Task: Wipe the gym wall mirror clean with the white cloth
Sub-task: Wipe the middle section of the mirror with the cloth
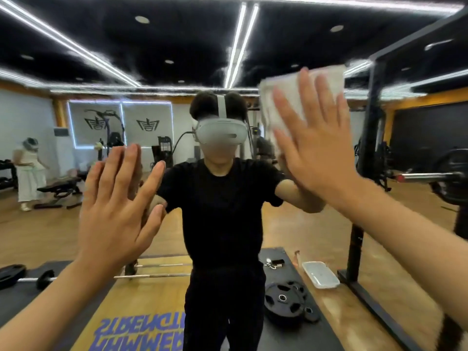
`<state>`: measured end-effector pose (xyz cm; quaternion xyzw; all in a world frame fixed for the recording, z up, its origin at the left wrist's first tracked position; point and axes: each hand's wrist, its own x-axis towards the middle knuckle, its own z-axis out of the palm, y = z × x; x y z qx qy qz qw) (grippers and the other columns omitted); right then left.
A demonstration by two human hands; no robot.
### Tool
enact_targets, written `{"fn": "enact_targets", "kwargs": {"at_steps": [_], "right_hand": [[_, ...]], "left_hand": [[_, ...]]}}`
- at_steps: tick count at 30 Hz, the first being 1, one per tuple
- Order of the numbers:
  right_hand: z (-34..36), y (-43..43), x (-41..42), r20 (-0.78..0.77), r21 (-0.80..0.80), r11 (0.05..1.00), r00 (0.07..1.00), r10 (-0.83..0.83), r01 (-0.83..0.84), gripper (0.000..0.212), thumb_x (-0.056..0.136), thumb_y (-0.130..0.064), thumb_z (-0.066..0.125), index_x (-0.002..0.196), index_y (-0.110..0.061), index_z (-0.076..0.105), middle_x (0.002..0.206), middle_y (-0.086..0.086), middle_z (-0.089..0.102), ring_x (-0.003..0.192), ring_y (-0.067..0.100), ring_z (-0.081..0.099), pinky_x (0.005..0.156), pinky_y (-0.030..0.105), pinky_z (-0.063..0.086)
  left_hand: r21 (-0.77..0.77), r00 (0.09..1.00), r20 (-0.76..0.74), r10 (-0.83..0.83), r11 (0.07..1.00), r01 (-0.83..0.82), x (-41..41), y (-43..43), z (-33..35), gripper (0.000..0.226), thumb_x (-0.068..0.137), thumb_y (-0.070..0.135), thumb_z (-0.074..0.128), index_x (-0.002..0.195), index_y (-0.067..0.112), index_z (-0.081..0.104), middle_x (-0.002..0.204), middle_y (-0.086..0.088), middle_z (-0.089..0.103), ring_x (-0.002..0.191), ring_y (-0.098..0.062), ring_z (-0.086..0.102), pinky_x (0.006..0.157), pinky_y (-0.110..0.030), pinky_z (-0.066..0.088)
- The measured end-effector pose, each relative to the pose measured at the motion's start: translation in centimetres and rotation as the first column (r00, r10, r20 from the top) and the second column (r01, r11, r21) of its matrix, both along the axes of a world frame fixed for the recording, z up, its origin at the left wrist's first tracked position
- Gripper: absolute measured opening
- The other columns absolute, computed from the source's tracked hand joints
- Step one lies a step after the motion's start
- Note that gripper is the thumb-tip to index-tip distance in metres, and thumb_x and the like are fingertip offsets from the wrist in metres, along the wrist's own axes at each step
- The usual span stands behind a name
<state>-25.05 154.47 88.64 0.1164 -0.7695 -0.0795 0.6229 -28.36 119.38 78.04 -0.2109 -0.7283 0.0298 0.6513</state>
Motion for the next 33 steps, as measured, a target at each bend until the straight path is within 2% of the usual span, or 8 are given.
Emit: {"fn": "enact_targets", "kwargs": {"at_steps": [2, 5, 9, 12, 17, 21, 25, 33], "right_hand": [[1.2, -1.0, 0.1, -0.019, -0.118, 0.993, 1.0, -0.002, -0.001, 0.059, 0.114, -0.049, 0.019, 0.169, -0.029, 0.007, 0.176, 0.013, -0.002, 0.162, 0.034, -0.004, 0.129, 0.06, 0.003], [-7.2, -2.6, 0.1, 0.042, -0.159, 0.987, 0.999, 0.001, 0.005, 0.061, 0.115, -0.043, 0.02, 0.169, -0.026, 0.0, 0.175, 0.015, -0.008, 0.162, 0.037, -0.006, 0.129, 0.062, -0.001], [-20.6, -1.6, 2.1, 0.238, 0.143, 0.99, 0.971, -0.032, -0.002, 0.063, 0.11, -0.044, 0.032, 0.168, -0.034, 0.011, 0.176, 0.01, 0.004, 0.162, 0.036, 0.004, 0.127, 0.064, 0.014], [-15.0, 0.9, 1.5, 0.172, 0.189, 0.982, 0.985, -0.031, -0.002, 0.059, 0.111, -0.047, 0.031, 0.167, -0.034, 0.018, 0.176, 0.01, 0.01, 0.162, 0.034, 0.007, 0.129, 0.059, 0.01], [-0.7, 2.7, 0.3, 0.006, -0.153, 0.988, 1.0, -0.016, 0.017, 0.059, 0.114, -0.047, 0.021, 0.169, -0.026, 0.012, 0.176, 0.016, 0.001, 0.162, 0.036, -0.002, 0.128, 0.062, 0.005], [-11.5, 1.5, 0.8, 0.049, -0.289, 0.957, 0.999, -0.025, 0.038, 0.058, 0.114, -0.04, 0.025, 0.169, -0.025, 0.014, 0.176, 0.017, -0.001, 0.162, 0.038, -0.002, 0.127, 0.066, 0.008], [-21.8, 2.8, 2.2, 0.222, -0.105, 0.991, 0.974, -0.053, 0.078, 0.059, 0.11, -0.042, 0.032, 0.166, -0.029, 0.019, 0.176, 0.014, 0.003, 0.162, 0.039, 0.004, 0.125, 0.067, 0.013], [-5.3, 3.9, 1.0, 0.053, -0.271, 0.962, 0.998, -0.029, 0.043, 0.062, 0.112, -0.046, 0.02, 0.169, -0.028, 0.006, 0.176, 0.014, -0.007, 0.162, 0.035, -0.009, 0.128, 0.064, 0.001]], "left_hand": [[0.005, 1.0, 0.001, -0.012, 1.0, 0.012, 0.0, 0.0, 0.0, 0.064, 0.106, 0.043, 0.037, 0.165, 0.02, 0.032, 0.175, -0.019, 0.013, 0.163, -0.037, 0.011, 0.13, -0.057, 0.012], [0.002, 1.0, -0.006, -0.024, 1.0, 0.024, 0.0, -0.1, 0.0, 0.064, 0.106, 0.044, 0.036, 0.166, 0.021, 0.031, 0.176, -0.017, 0.011, 0.163, -0.037, 0.01, 0.13, -0.056, 0.011], [-0.007, 0.999, -0.008, -0.037, 0.999, 0.037, 0.0, -0.1, -0.1, 0.064, 0.107, 0.043, 0.036, 0.166, 0.02, 0.03, 0.176, -0.016, 0.01, 0.163, -0.038, 0.011, 0.13, -0.055, 0.009], [-0.017, 0.999, -0.027, -0.043, 0.999, 0.042, -0.1, -0.2, -0.1, 0.065, 0.107, 0.043, 0.036, 0.167, 0.02, 0.028, 0.175, -0.019, 0.012, 0.162, -0.039, 0.012, 0.13, -0.057, 0.011], [-0.012, 0.998, -0.032, -0.061, 0.998, 0.06, -0.2, 0.0, -0.1, 0.066, 0.106, 0.042, 0.035, 0.168, 0.023, 0.023, 0.175, -0.02, 0.013, 0.162, -0.039, 0.012, 0.129, -0.058, 0.012], [-0.004, 0.997, -0.013, -0.07, 0.998, 0.07, -0.1, 0.0, -0.1, 0.067, 0.106, 0.042, 0.036, 0.169, 0.024, 0.021, 0.176, -0.018, 0.01, 0.163, -0.038, 0.009, 0.129, -0.059, 0.011], [-0.008, 0.998, -0.009, -0.066, 0.998, 0.066, -0.1, 0.0, -0.2, 0.066, 0.106, 0.042, 0.037, 0.168, 0.023, 0.023, 0.176, -0.018, 0.01, 0.162, -0.039, 0.01, 0.129, -0.059, 0.011], [-0.01, 0.999, -0.021, -0.049, 0.999, 0.049, -0.3, 0.0, -0.1, 0.065, 0.106, 0.041, 0.037, 0.167, 0.02, 0.027, 0.175, -0.02, 0.012, 0.162, -0.041, 0.013, 0.129, -0.061, 0.014]]}}
